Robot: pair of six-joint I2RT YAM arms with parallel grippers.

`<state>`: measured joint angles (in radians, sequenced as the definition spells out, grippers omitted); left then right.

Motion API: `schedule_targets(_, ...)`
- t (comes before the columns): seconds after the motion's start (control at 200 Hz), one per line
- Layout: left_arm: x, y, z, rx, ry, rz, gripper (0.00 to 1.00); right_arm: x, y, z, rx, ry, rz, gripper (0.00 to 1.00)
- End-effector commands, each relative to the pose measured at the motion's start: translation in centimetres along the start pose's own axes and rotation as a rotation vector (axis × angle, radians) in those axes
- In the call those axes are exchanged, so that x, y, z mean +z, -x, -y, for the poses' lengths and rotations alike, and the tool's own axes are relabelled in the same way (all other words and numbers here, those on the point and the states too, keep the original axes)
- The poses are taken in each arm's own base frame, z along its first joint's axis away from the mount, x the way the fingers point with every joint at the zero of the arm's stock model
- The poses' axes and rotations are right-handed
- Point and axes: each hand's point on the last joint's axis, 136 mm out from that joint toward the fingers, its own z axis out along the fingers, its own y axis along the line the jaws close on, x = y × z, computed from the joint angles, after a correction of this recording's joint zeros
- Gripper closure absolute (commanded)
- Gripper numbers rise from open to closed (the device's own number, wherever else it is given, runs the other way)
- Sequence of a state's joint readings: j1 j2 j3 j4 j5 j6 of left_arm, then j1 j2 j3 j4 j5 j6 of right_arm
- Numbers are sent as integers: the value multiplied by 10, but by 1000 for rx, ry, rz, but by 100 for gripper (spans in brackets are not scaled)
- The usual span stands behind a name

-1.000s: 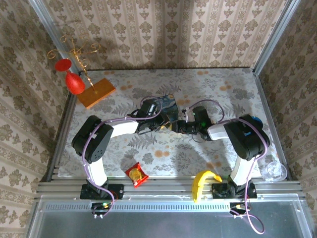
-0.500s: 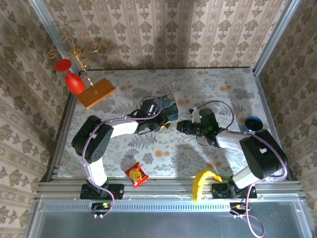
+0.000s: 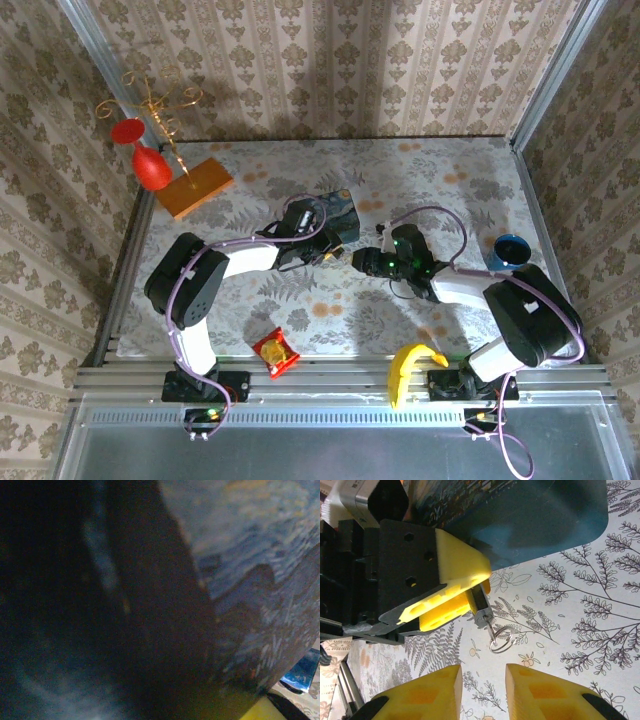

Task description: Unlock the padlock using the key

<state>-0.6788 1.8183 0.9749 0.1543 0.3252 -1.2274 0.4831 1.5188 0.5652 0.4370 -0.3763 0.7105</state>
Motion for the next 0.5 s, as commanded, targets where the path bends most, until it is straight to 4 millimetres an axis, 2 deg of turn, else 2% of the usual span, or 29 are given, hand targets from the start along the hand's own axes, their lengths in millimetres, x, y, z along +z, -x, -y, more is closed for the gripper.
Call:
schedule_targets(0.0,3,-18,-20,-83,36,-86,100,10,4,-2,-6,7,-12,73)
schedule_targets(0.175,4,-18,-20,-85,35,-87,100,21,5,-9,-8,53,-19,74)
schedule_targets(0.495,5,-18,-21,-88,35,-89,100,30,6,-9,-13,64,-25,78)
